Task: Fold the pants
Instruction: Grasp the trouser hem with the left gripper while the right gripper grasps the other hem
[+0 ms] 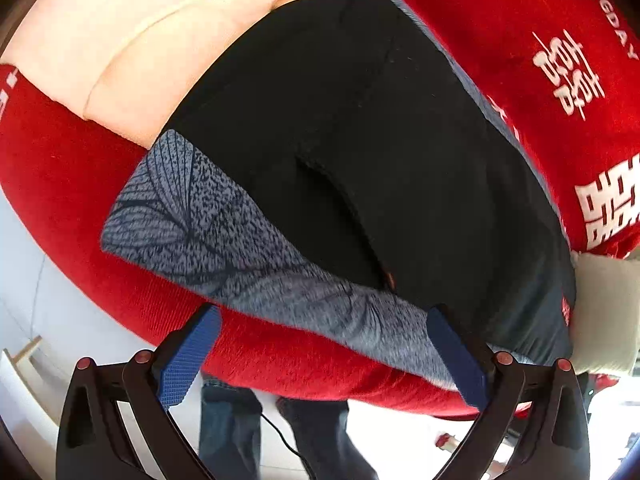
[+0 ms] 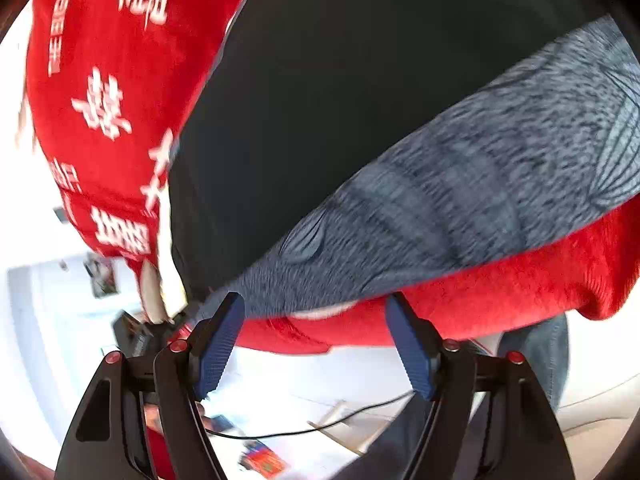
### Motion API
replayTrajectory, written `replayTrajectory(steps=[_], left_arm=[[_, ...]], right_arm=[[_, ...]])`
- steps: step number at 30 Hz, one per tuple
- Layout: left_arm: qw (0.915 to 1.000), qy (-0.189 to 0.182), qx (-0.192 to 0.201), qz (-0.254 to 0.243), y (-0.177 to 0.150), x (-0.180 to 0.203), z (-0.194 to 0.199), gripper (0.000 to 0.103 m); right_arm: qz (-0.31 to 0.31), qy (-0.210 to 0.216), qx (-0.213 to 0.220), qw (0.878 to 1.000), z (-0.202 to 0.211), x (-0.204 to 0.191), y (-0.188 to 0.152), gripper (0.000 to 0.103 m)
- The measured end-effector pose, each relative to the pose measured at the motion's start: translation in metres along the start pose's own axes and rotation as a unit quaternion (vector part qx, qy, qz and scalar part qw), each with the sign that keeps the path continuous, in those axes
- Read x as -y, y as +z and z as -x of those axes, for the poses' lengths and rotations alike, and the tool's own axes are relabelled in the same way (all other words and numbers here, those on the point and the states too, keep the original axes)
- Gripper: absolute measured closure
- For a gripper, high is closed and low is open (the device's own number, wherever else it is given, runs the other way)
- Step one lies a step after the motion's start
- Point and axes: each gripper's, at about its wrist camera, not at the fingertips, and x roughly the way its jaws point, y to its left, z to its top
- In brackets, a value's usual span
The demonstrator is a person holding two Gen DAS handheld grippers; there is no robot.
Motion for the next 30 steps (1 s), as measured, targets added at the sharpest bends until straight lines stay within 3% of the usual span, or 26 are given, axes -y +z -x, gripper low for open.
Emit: replayTrajectory(steps=[6,10,12,13,14,15,16,24,30], left_arm=[[0.9991,-0.024,0.013,0.031,0.016,-0.003,0.001,0.0],[0.9993,-0.014,0.016,0.029,0.02,0.0,0.0,0.004],[0.9995,-0.002,0.022,0.024,0.021,0.002,0.003,0.024],[0.9995,0.005,0.024,0.02,0.021,0.002,0.005,0.032],[0.9995,0.01,0.025,0.016,0.023,0.003,0.006,0.051],[0.9996,0.01,0.022,0.014,0.025,0.003,0.008,0.074],[0.9998,0.009,0.015,0.014,0.027,0.0,0.009,0.082],[0.9995,-0.013,0.026,-0.014,0.036,0.011,0.044,0.085],[0.9966,-0.042,0.061,-0.036,0.069,0.044,0.085,0.085]], right_arm=[[-0.026,0.077,0.017,0.997,0.007,0.014,0.001,0.028],[-0.054,0.112,0.023,0.992,0.003,0.029,0.002,0.032],[-0.065,0.122,0.023,0.99,0.0,0.034,0.002,0.051],[-0.075,0.12,0.023,0.99,-0.003,0.035,0.001,0.076],[-0.089,0.112,0.024,0.989,-0.004,0.038,-0.001,0.096],[-0.103,0.104,0.024,0.989,-0.004,0.042,-0.001,0.097],[-0.118,0.103,0.024,0.987,-0.004,0.045,-0.002,0.097],[-0.046,0.074,0.049,0.995,0.02,-0.016,0.01,0.097],[0.013,0.06,0.063,0.996,0.043,-0.077,0.042,0.097]])
